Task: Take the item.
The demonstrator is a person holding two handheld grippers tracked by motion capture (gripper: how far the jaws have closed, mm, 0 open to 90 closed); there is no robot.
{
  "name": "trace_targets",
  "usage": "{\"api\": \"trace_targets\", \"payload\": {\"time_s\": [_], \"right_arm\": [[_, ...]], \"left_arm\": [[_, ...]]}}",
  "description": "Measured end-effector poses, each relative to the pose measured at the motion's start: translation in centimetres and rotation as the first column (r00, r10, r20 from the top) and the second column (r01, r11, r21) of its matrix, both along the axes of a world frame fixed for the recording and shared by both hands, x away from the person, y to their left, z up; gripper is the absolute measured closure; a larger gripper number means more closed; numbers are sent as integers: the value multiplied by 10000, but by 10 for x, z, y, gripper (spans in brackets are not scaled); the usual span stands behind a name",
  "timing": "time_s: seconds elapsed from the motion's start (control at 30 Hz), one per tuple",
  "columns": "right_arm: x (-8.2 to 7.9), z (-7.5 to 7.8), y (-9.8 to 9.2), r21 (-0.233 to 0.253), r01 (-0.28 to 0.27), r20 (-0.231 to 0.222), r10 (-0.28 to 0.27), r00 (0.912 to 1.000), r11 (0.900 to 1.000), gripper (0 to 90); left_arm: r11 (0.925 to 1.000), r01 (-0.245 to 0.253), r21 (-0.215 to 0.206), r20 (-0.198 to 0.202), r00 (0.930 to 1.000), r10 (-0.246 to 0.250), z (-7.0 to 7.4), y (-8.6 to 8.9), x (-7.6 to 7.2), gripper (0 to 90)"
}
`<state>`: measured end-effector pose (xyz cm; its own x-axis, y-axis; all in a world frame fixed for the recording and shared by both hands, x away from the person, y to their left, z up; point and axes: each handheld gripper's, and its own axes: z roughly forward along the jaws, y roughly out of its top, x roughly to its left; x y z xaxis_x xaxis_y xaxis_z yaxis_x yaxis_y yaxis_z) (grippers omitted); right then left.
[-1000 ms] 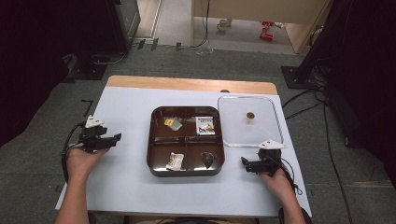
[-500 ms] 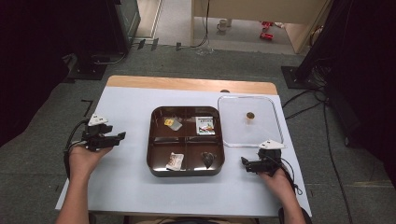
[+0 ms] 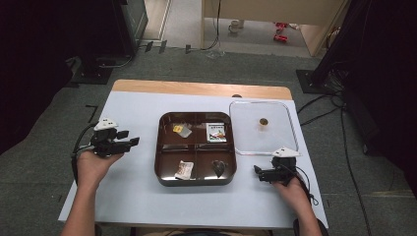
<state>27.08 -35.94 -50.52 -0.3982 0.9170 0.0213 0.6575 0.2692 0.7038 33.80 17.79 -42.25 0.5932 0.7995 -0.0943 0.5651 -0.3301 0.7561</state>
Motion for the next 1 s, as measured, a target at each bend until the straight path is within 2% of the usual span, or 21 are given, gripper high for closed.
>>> {"api": "trace_targets", "payload": {"time_s": [0.1, 0.2, 0.37, 0.53, 0.63, 0.67, 0.7, 0.73, 0.8, 0.87, 1.0], "right_arm": [[0, 0, 0, 2, 2, -1, -2, 10000, 10000, 0], [0, 0, 0, 7, 1, -1, -1, 10000, 10000, 0], [0, 0, 0, 8, 2, -3, -2, 10000, 10000, 0], [0, 0, 0, 7, -1, -2, 1, 10000, 10000, 0], [0, 0, 0, 7, 2, -2, -2, 10000, 10000, 0], [0, 0, 0, 7, 2, -2, -2, 10000, 10000, 0], [0, 0, 0, 10, 1, -1, -1, 10000, 10000, 0], [0, 0, 0, 10, 1, -1, -1, 10000, 10000, 0], [0, 0, 0, 10, 1, -1, -1, 10000, 10000, 0], [0, 0, 0, 8, -1, 1, 1, 10000, 10000, 0], [0, 0, 0, -3, -11, 11, 11, 10000, 10000, 0]], "left_arm": [[9995, 328, 27, 118, 9994, -328, 3, -9, -2, 457], [9971, 710, -289, 36, 9975, -710, 5, -16, -2, 441], [9931, 1165, -148, 36, 9932, -1164, 7, -28, -3, 446], [9816, 1910, 5, 327, 9811, -1909, 9, -46, -9, 449], [9749, 2218, -195, 251, 9749, -2213, 10, -55, -10, 448], [9749, 2218, -195, 251, 9749, -2213, 10, -55, -10, 448], [9696, 2423, -339, 240, 9701, -2416, 9, -60, -11, 448], [9696, 2423, -339, 240, 9701, -2416, 9, -60, -11, 450], [9600, 2769, -412, 311, 9607, -2757, 9, -66, -13, 453], [9573, 2847, -495, 320, 9585, -2834, 9, -68, -13, 453], [9471, 3162, -542, 411, 9484, -3143, 5, -76, -16, 448]]}}
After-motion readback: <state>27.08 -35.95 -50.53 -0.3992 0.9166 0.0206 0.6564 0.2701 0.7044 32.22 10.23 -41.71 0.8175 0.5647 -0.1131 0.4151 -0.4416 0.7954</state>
